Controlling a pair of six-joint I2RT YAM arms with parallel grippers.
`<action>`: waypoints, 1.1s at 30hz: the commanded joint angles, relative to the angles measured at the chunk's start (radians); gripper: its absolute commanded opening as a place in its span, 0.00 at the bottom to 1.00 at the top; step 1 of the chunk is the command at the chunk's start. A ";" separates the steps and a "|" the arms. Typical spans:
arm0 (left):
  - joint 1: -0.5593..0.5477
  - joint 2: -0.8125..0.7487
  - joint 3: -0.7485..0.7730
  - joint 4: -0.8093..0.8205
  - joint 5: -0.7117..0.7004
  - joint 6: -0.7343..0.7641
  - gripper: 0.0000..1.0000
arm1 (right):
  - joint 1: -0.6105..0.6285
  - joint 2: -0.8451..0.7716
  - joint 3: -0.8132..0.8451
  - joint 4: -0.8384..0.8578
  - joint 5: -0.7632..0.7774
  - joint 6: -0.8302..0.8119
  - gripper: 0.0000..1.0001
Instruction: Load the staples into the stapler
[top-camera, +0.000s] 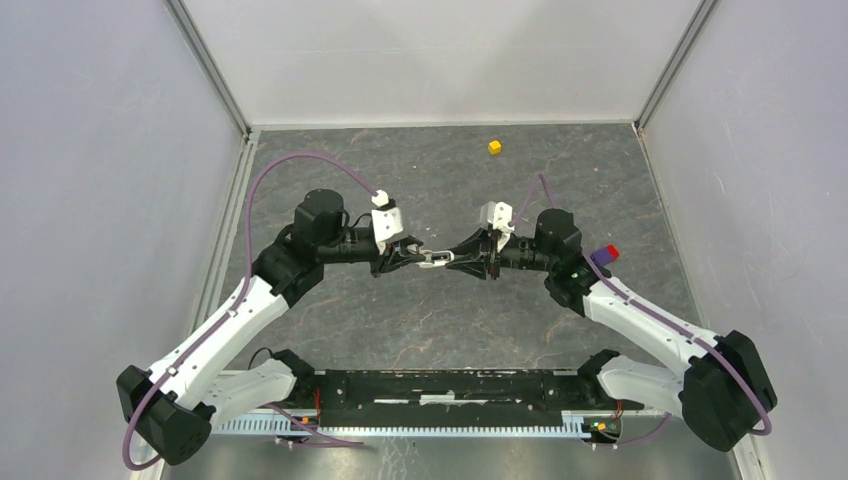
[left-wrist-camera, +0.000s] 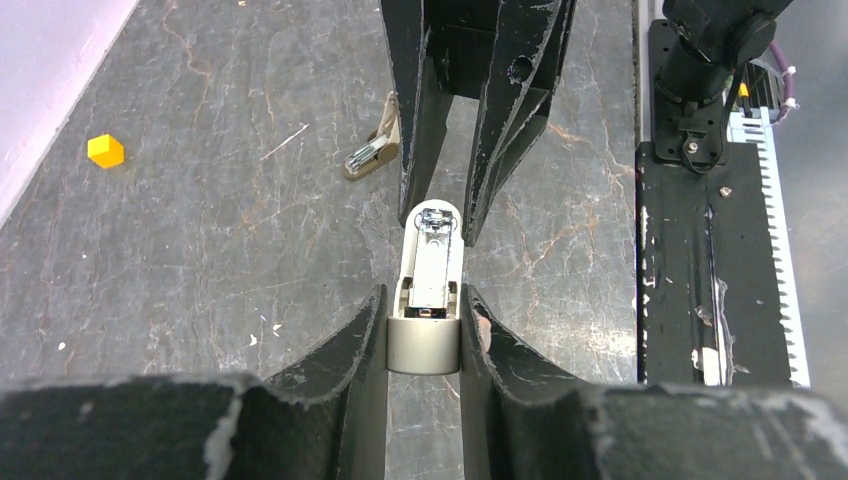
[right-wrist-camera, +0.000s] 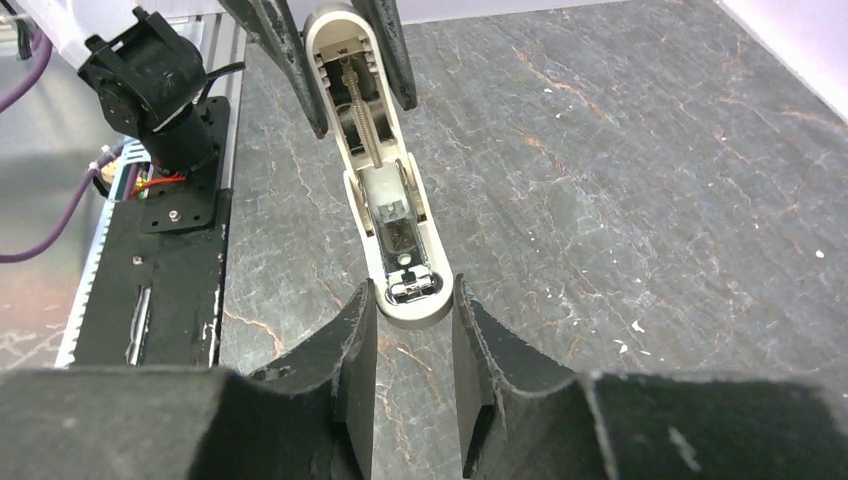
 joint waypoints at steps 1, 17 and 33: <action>0.033 -0.041 -0.023 0.105 -0.095 -0.053 0.02 | -0.022 0.011 -0.026 0.058 0.075 0.112 0.20; 0.047 0.000 -0.016 0.066 0.082 -0.007 0.02 | 0.061 -0.065 0.059 -0.092 0.128 -0.096 0.73; 0.047 -0.012 -0.072 0.171 0.305 -0.086 0.02 | 0.183 0.053 0.126 -0.014 0.098 -0.169 0.67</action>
